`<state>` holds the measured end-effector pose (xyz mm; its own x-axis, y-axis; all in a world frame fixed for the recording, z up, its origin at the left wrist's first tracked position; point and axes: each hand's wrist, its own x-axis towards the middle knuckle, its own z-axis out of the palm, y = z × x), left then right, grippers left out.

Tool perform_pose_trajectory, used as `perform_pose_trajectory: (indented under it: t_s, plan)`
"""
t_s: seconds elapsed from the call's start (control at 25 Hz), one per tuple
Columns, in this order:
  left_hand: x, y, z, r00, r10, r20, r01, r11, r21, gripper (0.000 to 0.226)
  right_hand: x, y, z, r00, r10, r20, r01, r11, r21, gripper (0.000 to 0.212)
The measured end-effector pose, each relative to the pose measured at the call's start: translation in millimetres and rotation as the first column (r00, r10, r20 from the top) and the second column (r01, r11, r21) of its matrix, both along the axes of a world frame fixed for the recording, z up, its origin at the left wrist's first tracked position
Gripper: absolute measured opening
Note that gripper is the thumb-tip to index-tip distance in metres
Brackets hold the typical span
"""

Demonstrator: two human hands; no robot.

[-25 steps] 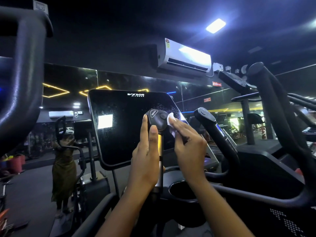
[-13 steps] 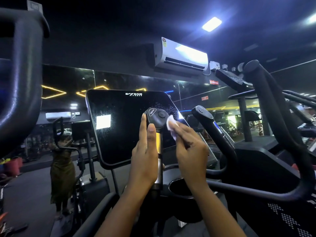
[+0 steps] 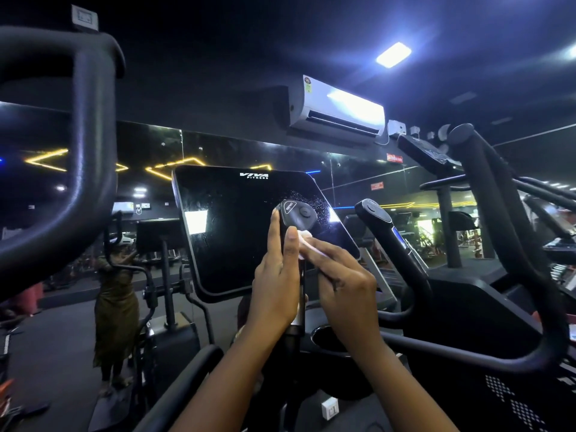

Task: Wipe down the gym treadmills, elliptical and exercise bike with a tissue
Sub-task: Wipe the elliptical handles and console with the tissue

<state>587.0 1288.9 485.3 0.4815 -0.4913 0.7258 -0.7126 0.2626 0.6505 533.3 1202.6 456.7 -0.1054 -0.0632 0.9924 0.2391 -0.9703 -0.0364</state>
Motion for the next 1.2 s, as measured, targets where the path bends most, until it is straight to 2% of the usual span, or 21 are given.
perform_pose_trajectory:
  t_s: [0.08,0.16,0.24,0.32,0.4,0.48,0.6,0.68,0.8,0.92,0.96,1.0,1.08,1.2]
  plan:
    - [1,4,1,1.000,0.001,0.014,-0.001,0.999,0.048,0.062,-7,-1,10,1.000,0.003,0.015,-0.003,1.000,0.002,0.034]
    - [5,9,7,0.997,0.056,0.043,-0.059,0.996,0.064,0.072,-13,1,26,0.999,0.020,0.031,-0.020,1.000,-0.010,0.037]
    - [14,14,15,0.988,0.138,0.070,-0.137,0.990,-0.014,0.074,-12,4,45,0.999,0.028,0.017,-0.027,0.998,-0.056,0.034]
    - [36,15,27,0.969,0.239,0.066,-0.228,0.963,-0.145,0.065,-3,6,69,0.998,0.028,-0.048,-0.034,0.991,-0.127,0.034]
    - [67,12,37,0.946,0.324,-0.006,-0.315,0.913,-0.258,0.058,11,4,100,0.991,0.010,-0.135,-0.034,0.984,-0.176,0.040]
    - [98,8,41,0.903,0.426,-0.054,-0.422,0.860,-0.286,0.055,22,-6,134,0.978,0.002,-0.209,-0.039,0.984,-0.172,0.035]
    - [134,5,49,0.854,0.520,-0.027,-0.511,0.828,-0.232,0.055,31,-37,168,0.941,0.026,-0.339,-0.055,0.996,-0.076,0.025]
    - [159,2,56,0.833,0.553,0.016,-0.541,0.820,-0.187,0.056,42,-57,174,0.922,0.086,-0.378,-0.086,0.996,0.018,0.029]
    - [194,-4,64,0.799,0.600,0.028,-0.595,0.797,-0.101,0.059,74,-80,157,0.894,0.127,-0.429,-0.106,0.992,0.071,0.037]
    - [214,-9,78,0.829,0.559,0.009,-0.559,0.829,-0.011,0.064,115,-98,138,0.818,0.255,-0.515,-0.189,0.966,0.178,0.019]
    - [219,-11,86,0.837,0.547,0.000,-0.547,0.837,0.017,0.066,132,-103,136,0.795,0.257,-0.549,-0.185,0.965,0.184,0.022]
    - [222,-13,93,0.839,0.544,-0.010,-0.544,0.838,0.040,0.066,150,-108,137,0.797,0.187,-0.575,-0.139,0.982,0.127,0.026]
    - [226,-17,100,0.824,0.566,-0.026,-0.564,0.824,0.059,0.066,180,-106,144,0.871,0.117,-0.477,-0.108,0.993,0.047,0.031]
    - [224,-18,96,0.808,0.590,-0.011,-0.588,0.807,0.053,0.064,213,-93,163,0.941,0.166,-0.294,-0.177,0.984,-0.010,0.023]
